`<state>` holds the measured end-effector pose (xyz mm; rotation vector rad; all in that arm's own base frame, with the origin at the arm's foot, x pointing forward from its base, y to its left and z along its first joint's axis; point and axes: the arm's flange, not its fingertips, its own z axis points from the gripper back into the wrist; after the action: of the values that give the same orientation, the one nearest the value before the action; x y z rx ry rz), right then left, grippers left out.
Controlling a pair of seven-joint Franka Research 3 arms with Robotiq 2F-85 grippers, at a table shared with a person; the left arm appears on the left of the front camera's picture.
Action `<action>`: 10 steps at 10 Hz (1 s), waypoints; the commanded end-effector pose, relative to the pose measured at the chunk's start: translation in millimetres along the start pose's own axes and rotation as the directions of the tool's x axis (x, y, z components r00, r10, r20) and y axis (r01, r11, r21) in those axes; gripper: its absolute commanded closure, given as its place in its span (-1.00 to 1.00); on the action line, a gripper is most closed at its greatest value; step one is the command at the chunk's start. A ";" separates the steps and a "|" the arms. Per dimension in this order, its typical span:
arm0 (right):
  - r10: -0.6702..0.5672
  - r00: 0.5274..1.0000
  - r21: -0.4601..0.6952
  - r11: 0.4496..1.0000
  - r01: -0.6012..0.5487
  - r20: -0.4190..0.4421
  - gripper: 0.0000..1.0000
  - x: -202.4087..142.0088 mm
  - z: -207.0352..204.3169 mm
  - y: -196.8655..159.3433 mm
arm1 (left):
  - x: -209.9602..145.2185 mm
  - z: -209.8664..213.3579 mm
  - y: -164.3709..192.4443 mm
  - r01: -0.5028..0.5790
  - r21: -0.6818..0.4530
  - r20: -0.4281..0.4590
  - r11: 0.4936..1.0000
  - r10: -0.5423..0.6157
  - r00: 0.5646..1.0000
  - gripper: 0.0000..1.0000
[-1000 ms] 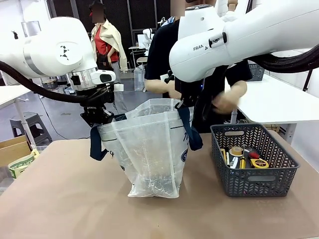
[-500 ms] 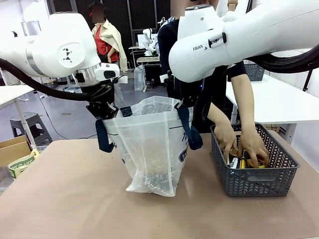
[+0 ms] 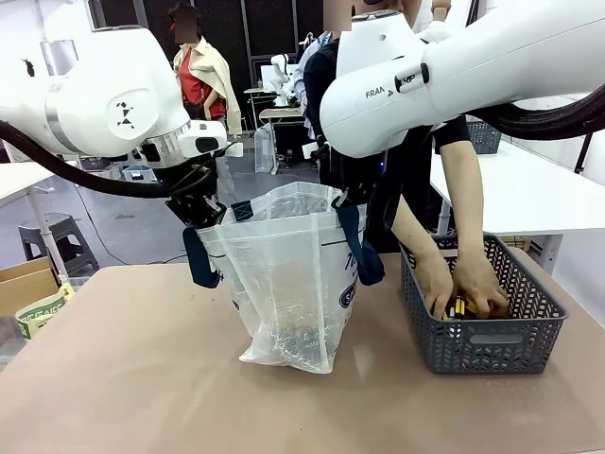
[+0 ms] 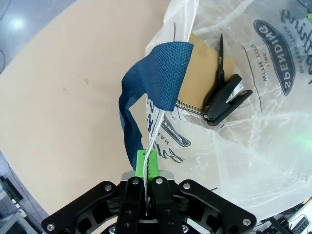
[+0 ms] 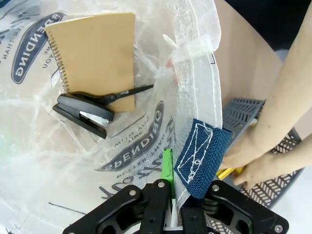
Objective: Transfer purchased items from the store into the shopping bag.
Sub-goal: Move the Reusable shopping bag to the right side of the table.
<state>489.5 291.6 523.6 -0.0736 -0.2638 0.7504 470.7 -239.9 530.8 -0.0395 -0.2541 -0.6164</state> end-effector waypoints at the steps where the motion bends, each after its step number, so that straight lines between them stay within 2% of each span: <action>1: 0.037 0.999 -0.041 0.999 -0.036 0.010 1.00 -3.3 -4.7 -1.8 | -8.9 0.8 1.1 0.074 -0.014 0.032 0.997 -0.074 0.997 1.00; 4: 0.045 0.999 -0.040 0.998 -0.045 0.002 1.00 -2.0 -5.9 -1.7 | -11.4 3.0 2.7 0.126 -0.039 0.031 0.991 -0.125 0.992 1.00; 10: 0.018 1.000 -0.001 1.000 -0.018 -0.002 1.00 0.2 -1.5 -0.1 | -3.4 1.7 0.8 0.108 -0.020 0.013 0.994 -0.108 0.994 1.00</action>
<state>490.2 291.8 522.4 -0.0773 -0.2618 0.7680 468.6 -236.7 531.1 -0.0579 -0.2604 -0.7216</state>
